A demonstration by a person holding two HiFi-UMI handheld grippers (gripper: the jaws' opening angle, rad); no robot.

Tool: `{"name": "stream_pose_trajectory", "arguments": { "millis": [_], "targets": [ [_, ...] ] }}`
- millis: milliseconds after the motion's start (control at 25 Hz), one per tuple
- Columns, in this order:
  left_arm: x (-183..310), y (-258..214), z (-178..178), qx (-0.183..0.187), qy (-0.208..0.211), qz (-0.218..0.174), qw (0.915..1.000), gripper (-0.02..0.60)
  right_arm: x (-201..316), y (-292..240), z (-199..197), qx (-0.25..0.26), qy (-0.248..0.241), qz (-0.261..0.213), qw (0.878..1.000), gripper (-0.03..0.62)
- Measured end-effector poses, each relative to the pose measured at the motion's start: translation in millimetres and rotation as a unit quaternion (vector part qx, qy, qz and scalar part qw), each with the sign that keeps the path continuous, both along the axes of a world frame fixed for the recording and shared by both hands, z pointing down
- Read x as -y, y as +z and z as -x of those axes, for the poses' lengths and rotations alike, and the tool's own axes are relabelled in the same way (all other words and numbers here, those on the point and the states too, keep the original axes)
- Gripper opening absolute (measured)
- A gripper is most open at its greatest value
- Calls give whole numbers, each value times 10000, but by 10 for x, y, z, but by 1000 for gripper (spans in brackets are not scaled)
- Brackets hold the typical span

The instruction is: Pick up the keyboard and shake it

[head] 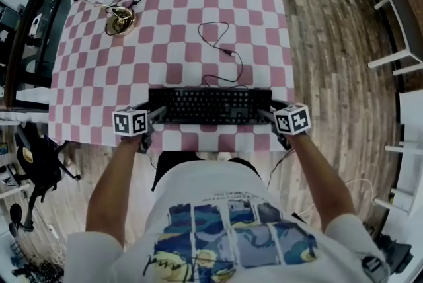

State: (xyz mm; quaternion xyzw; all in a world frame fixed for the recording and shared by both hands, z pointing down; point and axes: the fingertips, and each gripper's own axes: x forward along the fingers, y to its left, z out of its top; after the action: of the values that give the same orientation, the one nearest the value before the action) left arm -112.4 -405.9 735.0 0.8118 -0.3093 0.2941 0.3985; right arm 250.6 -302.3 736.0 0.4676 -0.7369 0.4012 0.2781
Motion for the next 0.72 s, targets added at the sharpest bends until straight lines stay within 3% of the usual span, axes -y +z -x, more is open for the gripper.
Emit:
{"name": "stream_pose_trajectory", "arguments": {
  "millis": [400, 720],
  "targets": [
    [174, -608, -48, -14, -257, -1018, 9945, 284, 199, -559, -133, -273, -73, -943, 9951, 239],
    [305, -1235, -13, -154, -470, -1722, 9838, 284, 548, -1318, -138, -820, -460, -2004, 9752, 238]
  ]
}}
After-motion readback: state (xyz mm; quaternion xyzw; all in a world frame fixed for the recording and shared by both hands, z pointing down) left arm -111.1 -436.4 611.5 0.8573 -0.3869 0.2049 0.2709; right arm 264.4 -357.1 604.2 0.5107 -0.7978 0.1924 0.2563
